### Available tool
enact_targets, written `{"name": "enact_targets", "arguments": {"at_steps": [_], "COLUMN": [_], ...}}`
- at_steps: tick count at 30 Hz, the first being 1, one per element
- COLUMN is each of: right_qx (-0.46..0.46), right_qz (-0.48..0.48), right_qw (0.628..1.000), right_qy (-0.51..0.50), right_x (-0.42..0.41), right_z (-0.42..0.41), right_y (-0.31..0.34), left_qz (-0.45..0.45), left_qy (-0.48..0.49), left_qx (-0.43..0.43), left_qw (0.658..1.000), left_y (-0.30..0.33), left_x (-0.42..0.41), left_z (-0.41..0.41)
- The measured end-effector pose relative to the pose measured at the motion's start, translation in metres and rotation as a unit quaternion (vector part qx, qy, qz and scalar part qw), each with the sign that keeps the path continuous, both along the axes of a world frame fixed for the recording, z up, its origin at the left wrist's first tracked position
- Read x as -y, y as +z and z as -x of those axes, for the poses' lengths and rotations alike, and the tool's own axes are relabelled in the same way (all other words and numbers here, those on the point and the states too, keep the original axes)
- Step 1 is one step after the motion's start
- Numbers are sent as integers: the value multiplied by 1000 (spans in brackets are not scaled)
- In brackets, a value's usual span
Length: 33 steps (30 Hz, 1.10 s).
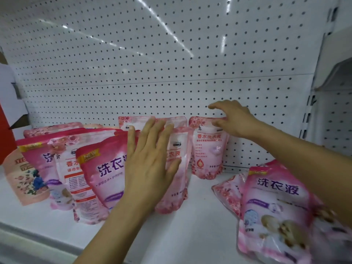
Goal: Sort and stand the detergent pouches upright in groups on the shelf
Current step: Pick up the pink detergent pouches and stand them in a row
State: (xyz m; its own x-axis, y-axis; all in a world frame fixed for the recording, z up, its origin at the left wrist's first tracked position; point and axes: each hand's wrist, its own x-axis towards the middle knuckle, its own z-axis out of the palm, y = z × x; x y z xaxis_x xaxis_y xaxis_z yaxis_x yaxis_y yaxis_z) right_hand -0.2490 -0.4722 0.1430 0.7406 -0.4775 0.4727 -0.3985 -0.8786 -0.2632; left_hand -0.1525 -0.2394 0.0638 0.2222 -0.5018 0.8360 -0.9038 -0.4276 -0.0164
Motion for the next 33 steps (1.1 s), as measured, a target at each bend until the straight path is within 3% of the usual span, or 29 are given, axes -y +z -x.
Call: {"name": "enact_targets", "arguments": {"at_steps": [3, 5, 7, 9, 11, 12, 15, 18, 23, 25, 29, 33], "right_qx": [-3, -99, -194, -249, -281, -283, -237, -125, 8, 48, 111, 15], "right_qz": [-15, -15, -28, -49, -65, -68, -102, -158, -97, -80, -123, -127], "right_qw": [1000, 995, 978, 963, 952, 952, 964, 979, 976, 968, 968, 991], "right_qy": [13, -28, -71, -96, -100, -96, -70, 14, 193, 233, 190, 33], "right_x": [2, 8, 20, 30, 36, 40, 46, 33, -25, -42, -33, 16], "right_z": [43, 72, 95, 111, 119, 120, 120, 122, 107, 99, 97, 121], "right_y": [0, -6, -17, -33, -51, -59, -68, -52, -19, -11, -9, -29], "left_qz": [-4, -78, -157, -203, -207, -200, -177, -107, 62, 135, 235, 330], "left_qy": [-115, -182, -232, -280, -319, -327, -311, -335, -365, -353, -285, -177], "left_qx": [-42, -174, -319, -448, -549, -569, -581, -633, -679, -669, -587, -495], "left_qw": [992, 965, 905, 824, 744, 728, 732, 690, 634, 640, 720, 784], "left_y": [-13, -20, -27, -34, -40, -45, -52, -54, -48, -42, -38, -45], "left_x": [14, 28, 46, 64, 75, 81, 87, 83, 64, 53, 27, 6], "left_z": [38, 63, 80, 93, 106, 110, 120, 122, 118, 117, 99, 65]}}
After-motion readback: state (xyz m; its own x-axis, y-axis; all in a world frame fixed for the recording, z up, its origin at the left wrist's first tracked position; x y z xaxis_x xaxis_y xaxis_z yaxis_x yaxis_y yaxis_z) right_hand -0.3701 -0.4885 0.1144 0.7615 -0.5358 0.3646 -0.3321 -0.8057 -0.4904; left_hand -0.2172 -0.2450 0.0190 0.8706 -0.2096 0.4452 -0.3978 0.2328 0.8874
